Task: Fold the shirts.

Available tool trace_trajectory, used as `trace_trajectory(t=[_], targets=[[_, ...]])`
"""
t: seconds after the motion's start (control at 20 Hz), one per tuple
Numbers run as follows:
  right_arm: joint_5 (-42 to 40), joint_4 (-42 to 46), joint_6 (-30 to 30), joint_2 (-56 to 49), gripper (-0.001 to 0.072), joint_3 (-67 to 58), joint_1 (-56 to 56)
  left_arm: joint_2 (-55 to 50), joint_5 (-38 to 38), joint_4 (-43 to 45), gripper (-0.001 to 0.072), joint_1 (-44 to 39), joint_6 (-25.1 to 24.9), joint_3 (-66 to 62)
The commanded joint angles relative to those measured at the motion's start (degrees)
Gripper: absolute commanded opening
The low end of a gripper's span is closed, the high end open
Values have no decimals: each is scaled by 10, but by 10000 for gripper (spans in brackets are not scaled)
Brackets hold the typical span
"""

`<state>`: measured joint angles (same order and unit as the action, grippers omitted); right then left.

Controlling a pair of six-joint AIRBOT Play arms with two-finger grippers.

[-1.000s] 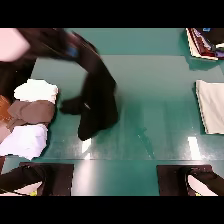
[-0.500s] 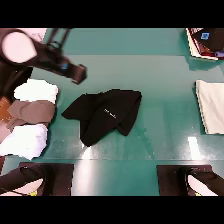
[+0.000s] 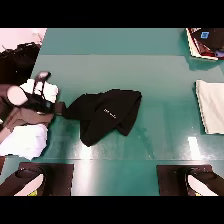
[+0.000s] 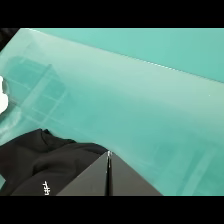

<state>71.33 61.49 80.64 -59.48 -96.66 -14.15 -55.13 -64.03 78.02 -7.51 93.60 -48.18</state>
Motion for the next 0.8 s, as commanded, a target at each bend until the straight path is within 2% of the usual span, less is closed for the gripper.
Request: trace_trajectory(t=[0.0,0.1,0.3,0.5,0.6,0.65,0.75], targets=[[-4,0,0,-2,17,1,0,10,152,-177,621,9,-1,131],[-4,0,0,-2,17,1,0,10,185,-234,622,9,-18,165],[-8,0,0,-2,18,1,0,-21,235,-282,622,9,-35,180],[-8,0,1,-2,17,1,0,-89,264,-418,621,8,-131,178],[-7,0,0,-2,18,1,0,-115,283,-453,620,8,-146,168],[-7,0,0,-2,17,2,0,-118,293,-455,523,8,-146,159],[-2,2,0,-2,18,18,3,-117,305,-449,20,9,-163,124]])
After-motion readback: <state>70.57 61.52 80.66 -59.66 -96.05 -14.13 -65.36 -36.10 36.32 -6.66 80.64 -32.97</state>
